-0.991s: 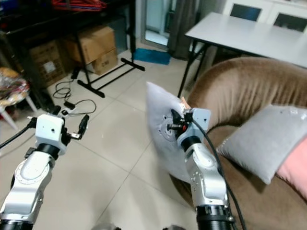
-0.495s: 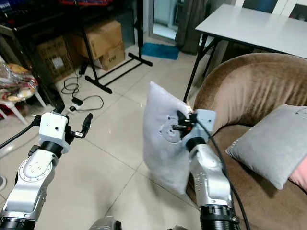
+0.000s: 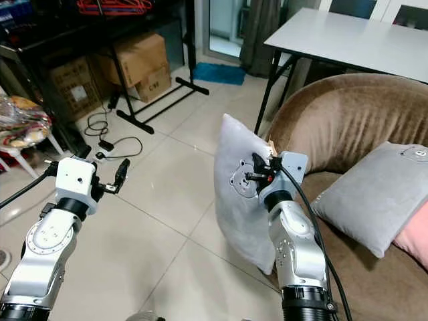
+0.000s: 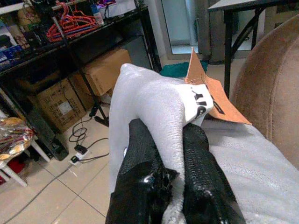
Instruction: Move the pillow to the sofa from floor
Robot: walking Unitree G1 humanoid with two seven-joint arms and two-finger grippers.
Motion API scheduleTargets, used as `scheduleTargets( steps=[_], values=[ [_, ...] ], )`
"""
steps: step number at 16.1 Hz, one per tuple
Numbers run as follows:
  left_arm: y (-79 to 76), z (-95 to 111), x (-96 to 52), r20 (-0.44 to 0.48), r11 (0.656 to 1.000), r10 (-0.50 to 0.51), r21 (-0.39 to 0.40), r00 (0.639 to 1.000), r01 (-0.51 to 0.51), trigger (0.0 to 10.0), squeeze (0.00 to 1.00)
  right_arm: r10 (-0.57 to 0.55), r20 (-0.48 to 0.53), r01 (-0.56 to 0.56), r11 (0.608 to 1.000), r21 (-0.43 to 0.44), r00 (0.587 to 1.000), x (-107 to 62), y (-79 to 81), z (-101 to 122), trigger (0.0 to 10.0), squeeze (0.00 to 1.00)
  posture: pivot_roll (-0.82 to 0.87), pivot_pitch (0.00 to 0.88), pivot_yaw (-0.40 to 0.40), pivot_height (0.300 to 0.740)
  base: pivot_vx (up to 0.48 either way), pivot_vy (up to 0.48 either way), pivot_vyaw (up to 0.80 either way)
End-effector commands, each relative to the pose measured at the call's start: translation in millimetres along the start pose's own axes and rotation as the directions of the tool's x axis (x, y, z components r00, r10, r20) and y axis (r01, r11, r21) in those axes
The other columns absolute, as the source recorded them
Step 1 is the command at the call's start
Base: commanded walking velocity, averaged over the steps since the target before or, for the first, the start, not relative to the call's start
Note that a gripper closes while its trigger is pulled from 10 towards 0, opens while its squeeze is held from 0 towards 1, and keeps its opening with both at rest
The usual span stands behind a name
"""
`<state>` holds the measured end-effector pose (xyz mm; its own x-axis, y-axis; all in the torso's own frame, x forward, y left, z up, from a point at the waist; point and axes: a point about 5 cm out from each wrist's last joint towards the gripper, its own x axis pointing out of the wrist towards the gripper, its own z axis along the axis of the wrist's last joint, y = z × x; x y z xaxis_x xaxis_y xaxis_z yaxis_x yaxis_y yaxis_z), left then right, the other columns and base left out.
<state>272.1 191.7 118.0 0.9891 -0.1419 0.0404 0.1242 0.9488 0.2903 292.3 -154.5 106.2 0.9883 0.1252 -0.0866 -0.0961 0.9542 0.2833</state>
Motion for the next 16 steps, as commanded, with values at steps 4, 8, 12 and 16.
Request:
scheduleTargets(
  steps=[4,8,12,16],
  values=[
    [-1.2,0.9,-1.1,-0.005,1.000,0.010,-0.001,1.000,-0.010,10.0,0.00,0.022,0.068,-0.021,1.000,-0.018,0.997,2.4,7.1,16.1,10.0,0.00,0.05,0.000,0.009,0.740,0.000,0.000,0.00],
    [0.5,5.0,0.6,0.020,1.000,0.011,-0.003,1.000,-0.011,10.0,0.00,0.055,0.077,-0.056,0.998,0.020,0.996,3.6,12.9,18.1,10.0,0.00,0.05,0.000,0.009,0.740,0.000,0.000,-0.40],
    [1.9,11.0,1.4,0.047,1.000,0.000,-0.008,0.999,0.001,10.0,0.00,0.067,0.095,-0.069,0.997,0.018,0.993,6.7,17.9,24.3,10.0,0.00,0.05,0.000,0.009,0.740,0.140,0.000,-0.80],
    [-0.1,11.1,1.9,0.036,0.999,-0.044,-0.010,0.998,0.045,10.0,0.00,0.054,0.129,-0.059,0.997,0.040,0.990,12.9,21.3,34.8,10.0,0.00,0.06,0.000,0.010,0.740,0.306,0.000,-0.80]
  ],
)
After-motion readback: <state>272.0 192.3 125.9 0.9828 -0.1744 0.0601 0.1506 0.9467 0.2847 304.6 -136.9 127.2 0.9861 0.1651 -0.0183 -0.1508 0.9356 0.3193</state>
